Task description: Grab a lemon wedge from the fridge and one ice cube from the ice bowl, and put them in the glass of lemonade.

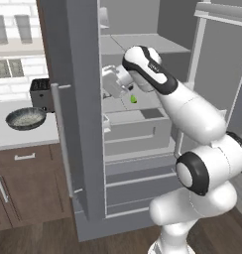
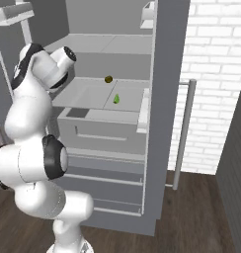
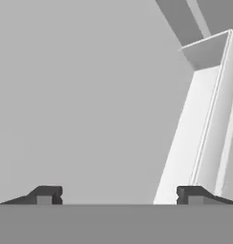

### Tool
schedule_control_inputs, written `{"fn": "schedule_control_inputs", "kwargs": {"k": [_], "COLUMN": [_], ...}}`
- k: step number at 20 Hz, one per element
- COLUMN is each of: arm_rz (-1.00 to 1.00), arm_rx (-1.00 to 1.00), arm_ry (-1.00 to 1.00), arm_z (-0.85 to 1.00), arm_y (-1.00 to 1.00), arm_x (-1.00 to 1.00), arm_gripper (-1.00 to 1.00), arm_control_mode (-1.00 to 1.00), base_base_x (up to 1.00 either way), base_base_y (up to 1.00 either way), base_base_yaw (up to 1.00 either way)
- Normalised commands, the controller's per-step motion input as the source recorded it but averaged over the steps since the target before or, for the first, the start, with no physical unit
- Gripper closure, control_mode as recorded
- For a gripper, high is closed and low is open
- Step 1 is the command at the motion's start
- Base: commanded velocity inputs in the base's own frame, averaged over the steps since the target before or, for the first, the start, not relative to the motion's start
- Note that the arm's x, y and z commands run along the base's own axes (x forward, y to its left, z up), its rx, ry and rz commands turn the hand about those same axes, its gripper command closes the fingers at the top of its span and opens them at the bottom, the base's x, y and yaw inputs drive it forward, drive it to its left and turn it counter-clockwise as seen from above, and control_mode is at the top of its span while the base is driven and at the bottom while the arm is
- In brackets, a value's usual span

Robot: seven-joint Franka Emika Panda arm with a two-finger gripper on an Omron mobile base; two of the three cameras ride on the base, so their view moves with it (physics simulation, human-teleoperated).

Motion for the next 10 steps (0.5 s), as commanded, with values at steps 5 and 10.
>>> {"fn": "schedule_control_inputs", "kwargs": {"k": [5, 10], "arm_rz": [0.02, 0.0], "arm_rx": [0.01, 0.0], "arm_ry": [0.0, 0.0], "arm_z": [0.07, 0.21], "arm_y": [0.84, 0.73], "arm_x": [-0.54, -0.7], "arm_gripper": [-1.0, -1.0], "arm_control_mode": [-1.0, -1.0], "base_base_x": [0.0, 0.0], "base_base_y": [0.0, 0.0], "base_base_yaw": [0.0, 0.0]}}
